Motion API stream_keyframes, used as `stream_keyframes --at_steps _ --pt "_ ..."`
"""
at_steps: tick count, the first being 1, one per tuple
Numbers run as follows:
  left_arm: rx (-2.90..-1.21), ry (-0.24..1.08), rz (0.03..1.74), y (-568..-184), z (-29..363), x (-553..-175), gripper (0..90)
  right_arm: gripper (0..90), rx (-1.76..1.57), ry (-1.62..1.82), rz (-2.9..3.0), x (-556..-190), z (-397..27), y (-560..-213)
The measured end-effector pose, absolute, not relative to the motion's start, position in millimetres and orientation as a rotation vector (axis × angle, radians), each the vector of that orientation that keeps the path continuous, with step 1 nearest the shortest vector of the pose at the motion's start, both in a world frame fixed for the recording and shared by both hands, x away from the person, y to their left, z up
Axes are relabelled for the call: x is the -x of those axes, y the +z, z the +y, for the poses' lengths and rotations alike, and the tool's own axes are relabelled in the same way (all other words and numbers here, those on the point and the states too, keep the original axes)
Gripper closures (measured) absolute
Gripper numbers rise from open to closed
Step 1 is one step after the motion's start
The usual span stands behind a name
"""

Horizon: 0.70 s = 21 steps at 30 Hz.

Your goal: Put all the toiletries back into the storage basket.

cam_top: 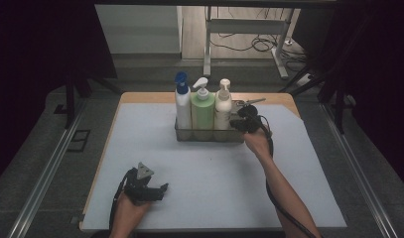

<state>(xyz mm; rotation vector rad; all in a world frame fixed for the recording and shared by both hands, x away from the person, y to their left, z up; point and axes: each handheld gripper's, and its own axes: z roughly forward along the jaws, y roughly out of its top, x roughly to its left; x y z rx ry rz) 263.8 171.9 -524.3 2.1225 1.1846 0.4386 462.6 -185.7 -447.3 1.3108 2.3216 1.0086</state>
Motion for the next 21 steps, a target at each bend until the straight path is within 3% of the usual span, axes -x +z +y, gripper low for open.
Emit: stream_keyframes --at_steps 21 --pt "-2.122 0.439 1.184 -524 172 -264 11.8 54.5 -1.285 0.988 2.277 -455 -198 -444"
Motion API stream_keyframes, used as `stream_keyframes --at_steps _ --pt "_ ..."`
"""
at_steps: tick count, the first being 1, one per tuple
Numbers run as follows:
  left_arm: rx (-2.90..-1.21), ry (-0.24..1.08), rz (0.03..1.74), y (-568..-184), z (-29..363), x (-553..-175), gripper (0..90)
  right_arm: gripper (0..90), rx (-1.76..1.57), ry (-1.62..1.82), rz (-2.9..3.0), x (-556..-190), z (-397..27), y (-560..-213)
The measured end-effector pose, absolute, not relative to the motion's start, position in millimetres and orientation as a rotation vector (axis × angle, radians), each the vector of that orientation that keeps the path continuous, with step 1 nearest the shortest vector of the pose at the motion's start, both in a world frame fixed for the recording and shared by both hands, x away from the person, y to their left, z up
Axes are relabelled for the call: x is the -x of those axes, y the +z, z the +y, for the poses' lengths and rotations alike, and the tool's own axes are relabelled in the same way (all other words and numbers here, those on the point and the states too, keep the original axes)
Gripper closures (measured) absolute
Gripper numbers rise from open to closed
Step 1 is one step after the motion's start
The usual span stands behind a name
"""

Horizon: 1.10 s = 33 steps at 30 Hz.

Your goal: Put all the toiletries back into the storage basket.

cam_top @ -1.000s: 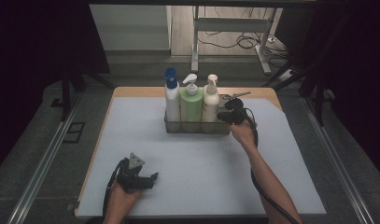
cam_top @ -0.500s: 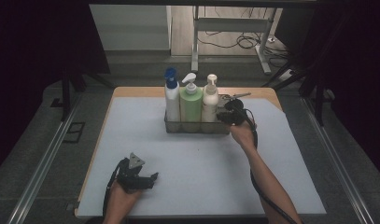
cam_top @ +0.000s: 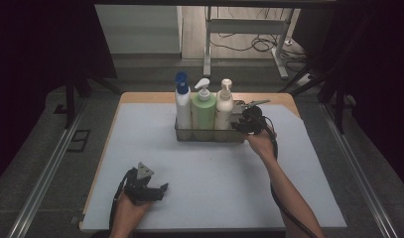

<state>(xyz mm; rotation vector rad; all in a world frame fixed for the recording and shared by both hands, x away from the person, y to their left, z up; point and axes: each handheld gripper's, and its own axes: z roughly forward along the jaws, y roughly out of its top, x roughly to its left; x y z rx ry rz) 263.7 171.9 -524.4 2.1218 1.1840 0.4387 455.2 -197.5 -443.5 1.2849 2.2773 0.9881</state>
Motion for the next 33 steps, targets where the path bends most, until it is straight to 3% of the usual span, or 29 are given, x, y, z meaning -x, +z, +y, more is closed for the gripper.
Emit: stream_keyframes --at_steps 11,33 --pt "-2.121 0.440 1.185 -524 172 -264 11.8 34.8 -1.234 0.982 2.273 -442 -210 -430" --pt "-2.121 0.442 1.183 -524 172 -264 11.8 15.3 -1.087 0.978 2.360 -392 -231 -409"
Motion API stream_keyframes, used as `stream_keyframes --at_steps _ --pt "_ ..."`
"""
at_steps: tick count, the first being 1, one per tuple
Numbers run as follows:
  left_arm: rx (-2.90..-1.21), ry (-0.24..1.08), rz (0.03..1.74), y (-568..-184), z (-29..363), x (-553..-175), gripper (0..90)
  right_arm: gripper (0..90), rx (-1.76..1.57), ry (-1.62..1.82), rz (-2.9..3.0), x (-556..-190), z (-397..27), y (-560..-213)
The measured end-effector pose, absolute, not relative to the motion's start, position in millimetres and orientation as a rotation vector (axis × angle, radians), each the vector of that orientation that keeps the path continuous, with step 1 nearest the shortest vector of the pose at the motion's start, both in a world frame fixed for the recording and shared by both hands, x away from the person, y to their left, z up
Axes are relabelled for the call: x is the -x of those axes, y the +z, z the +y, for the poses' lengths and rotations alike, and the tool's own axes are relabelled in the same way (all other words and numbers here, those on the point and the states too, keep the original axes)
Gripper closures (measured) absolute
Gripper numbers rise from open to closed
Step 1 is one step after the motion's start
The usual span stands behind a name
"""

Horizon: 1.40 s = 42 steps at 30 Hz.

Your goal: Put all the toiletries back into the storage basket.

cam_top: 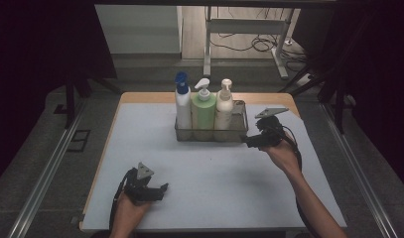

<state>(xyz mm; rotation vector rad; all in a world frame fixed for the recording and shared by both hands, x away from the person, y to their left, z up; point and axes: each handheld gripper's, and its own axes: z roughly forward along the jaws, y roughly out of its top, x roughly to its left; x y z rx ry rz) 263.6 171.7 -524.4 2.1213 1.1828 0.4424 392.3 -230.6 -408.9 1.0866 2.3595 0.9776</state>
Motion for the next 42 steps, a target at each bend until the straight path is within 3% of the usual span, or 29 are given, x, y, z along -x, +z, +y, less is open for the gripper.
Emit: stream_keyframes --at_steps 7,16,31,42 --pt "-2.122 0.443 1.183 -524 172 -264 11.8 12.1 -1.052 0.965 2.389 -375 -236 -412" --pt "-2.122 0.444 1.183 -524 172 -263 11.9 0.4 -1.027 0.949 2.408 -349 -245 -422" --pt "-2.119 0.446 1.184 -524 171 -263 11.9 0.0 -1.069 0.871 2.464 -319 -268 -466" --pt "-2.123 0.447 1.182 -524 171 -263 11.9 0.0 -1.150 0.994 2.398 -310 -285 -506"
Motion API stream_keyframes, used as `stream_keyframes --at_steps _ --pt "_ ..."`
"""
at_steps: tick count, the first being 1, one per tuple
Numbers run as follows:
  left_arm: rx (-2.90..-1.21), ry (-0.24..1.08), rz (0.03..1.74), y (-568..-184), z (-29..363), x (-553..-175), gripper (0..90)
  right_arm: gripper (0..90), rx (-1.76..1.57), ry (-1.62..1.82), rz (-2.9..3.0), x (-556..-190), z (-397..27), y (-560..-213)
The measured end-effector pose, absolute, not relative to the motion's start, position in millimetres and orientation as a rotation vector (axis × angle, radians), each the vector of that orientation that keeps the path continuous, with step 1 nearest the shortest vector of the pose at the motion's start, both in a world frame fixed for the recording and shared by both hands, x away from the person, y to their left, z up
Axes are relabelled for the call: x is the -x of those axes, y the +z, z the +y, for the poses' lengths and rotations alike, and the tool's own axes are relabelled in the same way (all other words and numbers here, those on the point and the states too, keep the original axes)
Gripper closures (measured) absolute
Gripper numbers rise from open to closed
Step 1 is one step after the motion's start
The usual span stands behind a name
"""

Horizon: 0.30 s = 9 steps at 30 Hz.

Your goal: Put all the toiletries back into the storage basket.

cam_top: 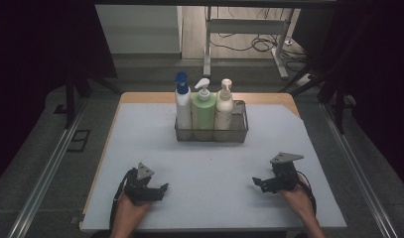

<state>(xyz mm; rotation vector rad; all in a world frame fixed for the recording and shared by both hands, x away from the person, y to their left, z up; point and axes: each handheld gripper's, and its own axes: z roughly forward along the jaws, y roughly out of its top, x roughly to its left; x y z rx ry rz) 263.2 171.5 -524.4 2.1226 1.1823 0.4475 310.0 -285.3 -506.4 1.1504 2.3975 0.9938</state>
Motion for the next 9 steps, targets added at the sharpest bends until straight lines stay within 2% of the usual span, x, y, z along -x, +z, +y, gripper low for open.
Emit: stream_keyframes --at_steps 9 --pt "-2.121 0.446 1.183 -524 172 -263 11.9 0.0 -1.151 0.951 2.393 -308 -288 -522"
